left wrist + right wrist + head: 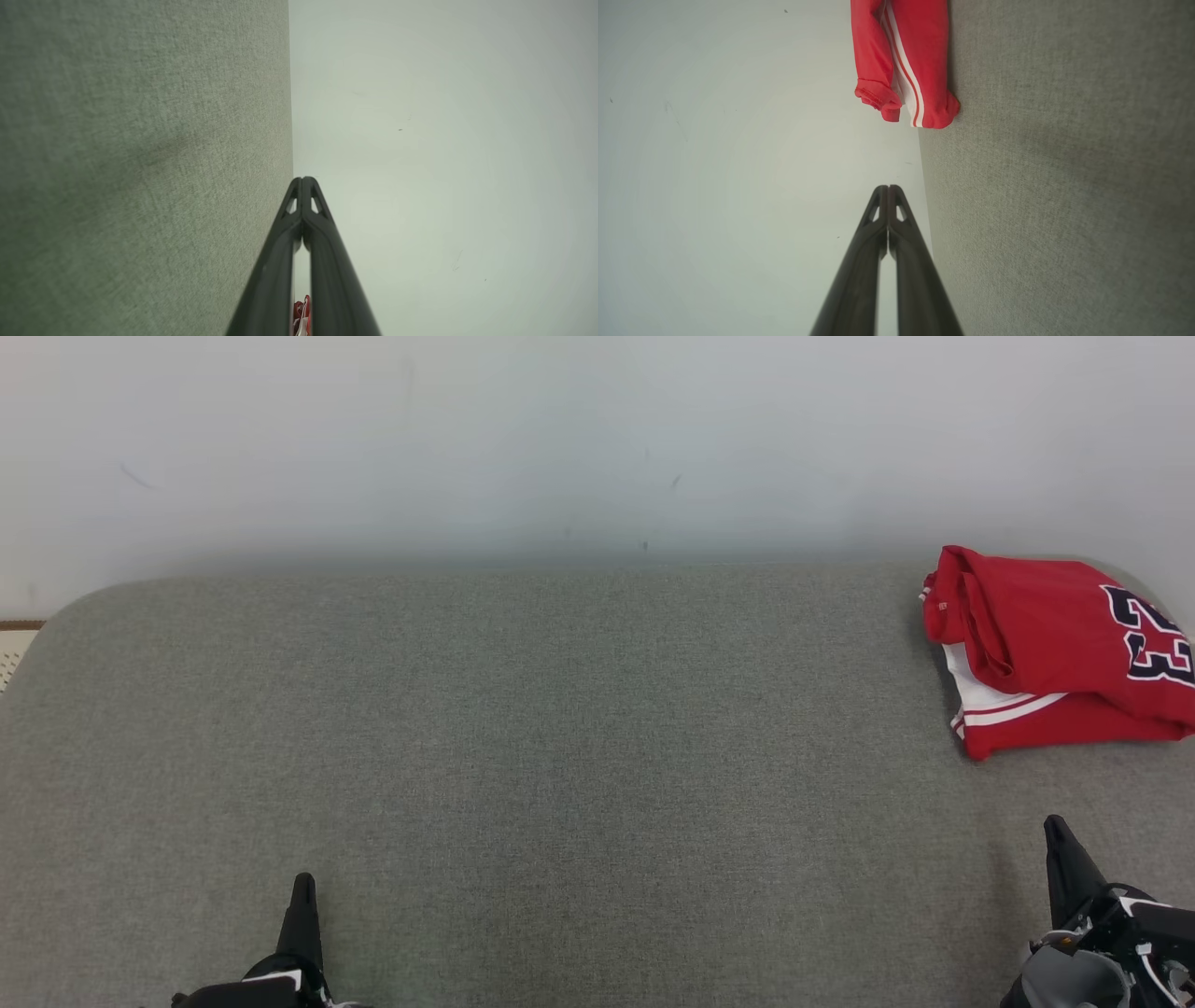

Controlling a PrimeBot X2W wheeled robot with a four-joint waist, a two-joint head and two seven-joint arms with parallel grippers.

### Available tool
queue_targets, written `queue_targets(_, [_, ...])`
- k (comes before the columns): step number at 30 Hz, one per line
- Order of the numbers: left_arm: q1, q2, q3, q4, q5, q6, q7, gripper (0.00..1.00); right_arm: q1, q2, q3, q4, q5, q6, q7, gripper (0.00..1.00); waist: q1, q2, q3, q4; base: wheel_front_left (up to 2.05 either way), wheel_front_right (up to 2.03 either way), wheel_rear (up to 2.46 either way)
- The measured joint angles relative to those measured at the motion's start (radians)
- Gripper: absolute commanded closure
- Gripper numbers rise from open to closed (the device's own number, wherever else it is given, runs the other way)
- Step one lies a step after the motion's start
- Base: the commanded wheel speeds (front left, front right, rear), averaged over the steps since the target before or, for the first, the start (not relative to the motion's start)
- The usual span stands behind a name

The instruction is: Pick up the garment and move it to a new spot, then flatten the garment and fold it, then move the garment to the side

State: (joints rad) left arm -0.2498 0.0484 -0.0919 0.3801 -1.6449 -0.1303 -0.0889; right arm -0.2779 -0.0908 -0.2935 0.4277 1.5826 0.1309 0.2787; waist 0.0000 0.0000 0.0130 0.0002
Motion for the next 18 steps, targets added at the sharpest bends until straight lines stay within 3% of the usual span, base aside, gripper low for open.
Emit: queue_targets(18, [0.000,0.000,0.000,0.000,0.000,0.000,0.000,1.00,0.000,0.002,-0.005,0.000,0.000,0.000,0.003,1.00,0.0000,0.0000,0.000,0.000,0.00,0.00,0.00])
